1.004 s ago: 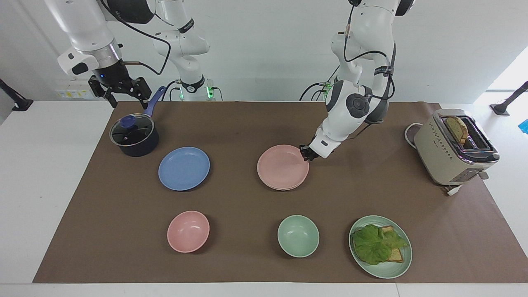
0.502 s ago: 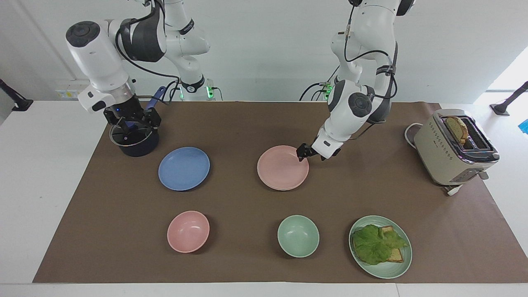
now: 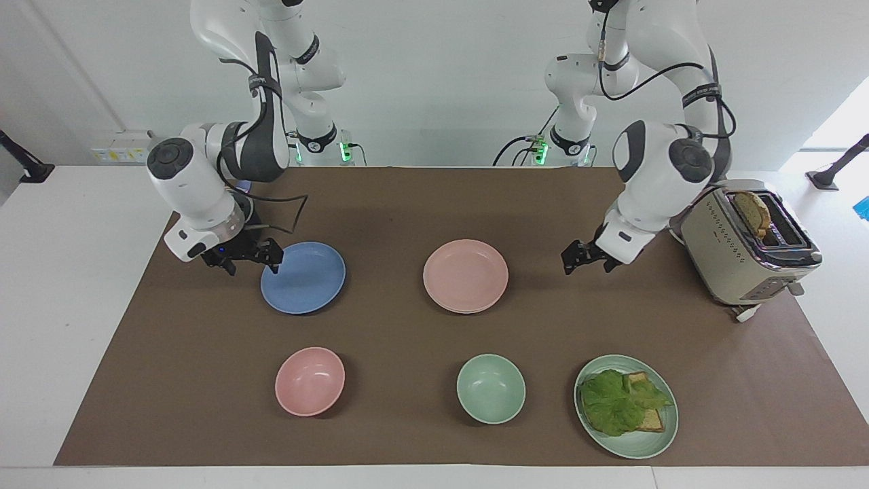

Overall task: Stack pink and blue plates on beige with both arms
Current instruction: 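Withdraw the left gripper while the right gripper grasps the blue plate, then carry the blue plate with the right gripper onto the pink plate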

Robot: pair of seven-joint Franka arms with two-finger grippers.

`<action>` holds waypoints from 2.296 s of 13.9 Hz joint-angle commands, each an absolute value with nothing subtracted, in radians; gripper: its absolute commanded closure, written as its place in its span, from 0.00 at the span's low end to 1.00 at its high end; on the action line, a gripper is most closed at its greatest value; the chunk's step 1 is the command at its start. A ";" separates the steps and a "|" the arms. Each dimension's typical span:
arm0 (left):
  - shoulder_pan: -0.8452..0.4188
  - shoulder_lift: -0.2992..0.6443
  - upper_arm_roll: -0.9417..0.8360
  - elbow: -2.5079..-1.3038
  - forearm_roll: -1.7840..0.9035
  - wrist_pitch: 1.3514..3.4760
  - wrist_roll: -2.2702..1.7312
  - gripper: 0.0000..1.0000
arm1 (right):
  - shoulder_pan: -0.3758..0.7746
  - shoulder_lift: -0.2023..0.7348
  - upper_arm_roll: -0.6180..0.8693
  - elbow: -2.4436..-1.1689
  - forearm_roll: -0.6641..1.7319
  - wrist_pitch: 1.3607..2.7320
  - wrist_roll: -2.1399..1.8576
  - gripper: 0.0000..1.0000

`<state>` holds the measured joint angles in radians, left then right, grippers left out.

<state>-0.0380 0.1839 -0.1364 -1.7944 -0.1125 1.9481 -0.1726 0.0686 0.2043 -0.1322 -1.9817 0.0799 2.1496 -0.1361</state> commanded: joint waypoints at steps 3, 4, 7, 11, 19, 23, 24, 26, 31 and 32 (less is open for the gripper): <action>0.014 0.120 -0.132 -1.760 -0.015 1.845 -0.061 0.00 | 0.037 0.239 -0.129 -2.074 0.112 2.283 -0.244 0.00; 0.017 0.106 -0.127 -1.753 -0.015 1.832 -0.052 0.00 | 0.026 0.244 -0.129 -2.074 0.136 2.284 -0.253 0.00; 0.017 0.060 -0.126 -1.711 -0.015 1.746 -0.051 0.00 | 0.025 0.245 -0.129 -2.086 0.190 2.284 -0.293 0.17; 0.017 -0.015 -0.126 -1.687 -0.018 1.703 -0.051 0.00 | 0.026 0.247 -0.129 -2.086 0.196 2.283 -0.296 0.82; 0.018 -0.086 -0.101 -1.687 -0.021 1.678 -0.058 0.00 | 0.029 0.213 -0.127 -1.962 0.198 2.108 -0.252 1.00; 0.018 -0.086 -0.100 -1.687 -0.021 1.677 -0.058 0.00 | 0.043 0.112 -0.088 -1.919 0.196 1.958 -0.198 1.00; 0.017 -0.084 -0.101 -1.687 -0.021 1.677 -0.058 0.00 | 0.048 0.109 -0.083 -1.892 0.195 1.910 -0.177 1.00; 0.018 -0.084 -0.100 -1.687 -0.021 1.677 -0.058 0.00 | 0.096 0.110 -0.066 -1.867 0.195 1.894 -0.103 1.00; 0.018 -0.086 -0.100 -1.687 -0.021 1.677 -0.058 0.00 | 0.277 0.112 -0.064 -1.868 0.179 1.971 0.144 1.00; 0.018 -0.086 -0.100 -1.687 -0.021 1.677 -0.058 0.00 | 0.311 0.117 -0.064 -1.862 0.183 1.991 0.217 1.00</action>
<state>0.0103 -0.0785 -0.0952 -1.6862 -0.0335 1.6910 -0.0625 0.2616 0.1064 -0.0630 -1.8788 0.1755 1.9590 0.1116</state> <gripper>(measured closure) 0.000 0.956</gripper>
